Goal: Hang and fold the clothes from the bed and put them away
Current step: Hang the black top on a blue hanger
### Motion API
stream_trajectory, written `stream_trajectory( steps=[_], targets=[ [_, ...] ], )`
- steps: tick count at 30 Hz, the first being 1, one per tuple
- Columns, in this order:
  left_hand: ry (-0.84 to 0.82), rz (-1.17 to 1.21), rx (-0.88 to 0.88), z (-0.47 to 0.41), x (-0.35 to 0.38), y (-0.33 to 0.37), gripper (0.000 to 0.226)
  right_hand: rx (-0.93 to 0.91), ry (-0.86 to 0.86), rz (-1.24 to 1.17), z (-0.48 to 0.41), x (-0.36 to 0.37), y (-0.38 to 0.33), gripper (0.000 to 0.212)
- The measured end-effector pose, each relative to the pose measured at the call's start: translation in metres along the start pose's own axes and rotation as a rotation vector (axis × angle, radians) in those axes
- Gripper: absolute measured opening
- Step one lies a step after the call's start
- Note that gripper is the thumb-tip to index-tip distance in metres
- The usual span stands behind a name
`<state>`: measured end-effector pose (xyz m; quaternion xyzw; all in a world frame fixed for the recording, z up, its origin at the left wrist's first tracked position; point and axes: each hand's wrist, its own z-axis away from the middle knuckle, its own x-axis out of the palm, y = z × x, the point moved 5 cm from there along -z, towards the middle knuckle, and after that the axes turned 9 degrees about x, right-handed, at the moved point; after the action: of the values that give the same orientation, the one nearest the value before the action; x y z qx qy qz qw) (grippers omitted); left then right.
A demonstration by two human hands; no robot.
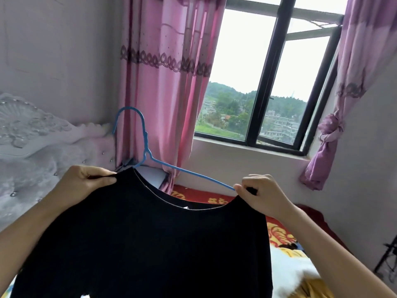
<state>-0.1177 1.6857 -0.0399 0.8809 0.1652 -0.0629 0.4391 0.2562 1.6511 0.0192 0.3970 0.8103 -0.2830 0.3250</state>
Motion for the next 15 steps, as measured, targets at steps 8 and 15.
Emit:
stream_trajectory(
  steps=[8, 15],
  targets=[
    [0.336, 0.395, -0.138, 0.008, -0.037, -0.028, 0.031, -0.221, -0.136, 0.178, 0.014, 0.011, -0.001, 0.031],
    [0.317, 0.382, -0.153, 0.017, -0.039, -0.020, 0.027, -0.243, -0.218, 0.138, 0.017, 0.017, -0.005, 0.014]
  ],
)
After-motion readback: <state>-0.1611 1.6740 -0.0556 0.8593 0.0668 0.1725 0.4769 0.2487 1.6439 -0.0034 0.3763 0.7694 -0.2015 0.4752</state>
